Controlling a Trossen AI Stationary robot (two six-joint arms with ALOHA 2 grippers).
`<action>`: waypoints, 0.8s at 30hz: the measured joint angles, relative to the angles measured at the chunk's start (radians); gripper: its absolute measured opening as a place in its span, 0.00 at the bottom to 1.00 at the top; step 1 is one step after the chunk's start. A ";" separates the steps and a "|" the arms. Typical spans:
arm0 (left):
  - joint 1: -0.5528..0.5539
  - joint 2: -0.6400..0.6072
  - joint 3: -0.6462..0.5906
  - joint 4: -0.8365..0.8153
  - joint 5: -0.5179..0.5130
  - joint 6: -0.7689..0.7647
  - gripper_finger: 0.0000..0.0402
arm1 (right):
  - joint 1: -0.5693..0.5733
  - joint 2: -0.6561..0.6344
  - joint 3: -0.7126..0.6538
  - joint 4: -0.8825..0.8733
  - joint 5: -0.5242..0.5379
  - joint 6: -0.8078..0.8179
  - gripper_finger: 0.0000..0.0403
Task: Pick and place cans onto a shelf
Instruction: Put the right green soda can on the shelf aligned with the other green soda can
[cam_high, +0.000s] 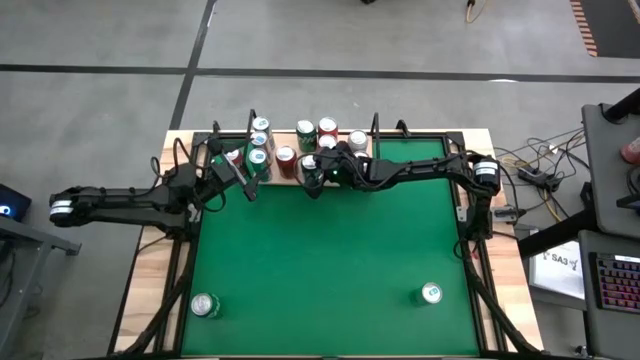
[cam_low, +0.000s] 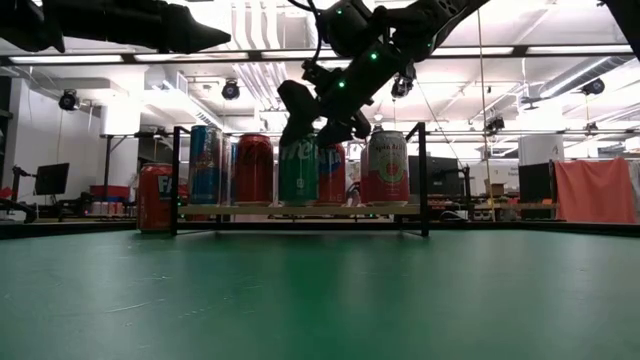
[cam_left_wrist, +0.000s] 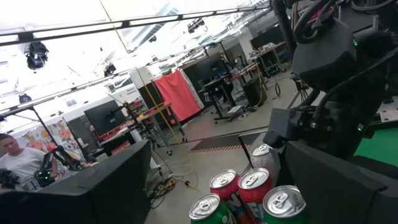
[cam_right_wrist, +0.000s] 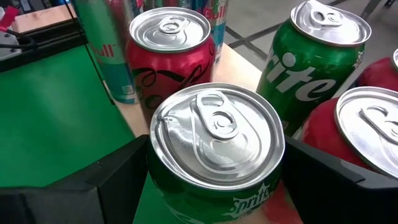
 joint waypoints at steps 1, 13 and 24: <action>0.000 0.000 0.000 0.000 0.000 0.000 0.89 | 0.000 0.000 0.000 0.000 0.000 0.005 0.78; 0.000 0.000 0.000 0.000 0.000 0.009 0.89 | -0.002 0.000 0.000 0.000 0.001 0.057 0.78; 0.000 0.000 0.000 0.001 0.000 0.013 0.89 | -0.004 0.000 0.000 -0.004 0.000 0.056 0.78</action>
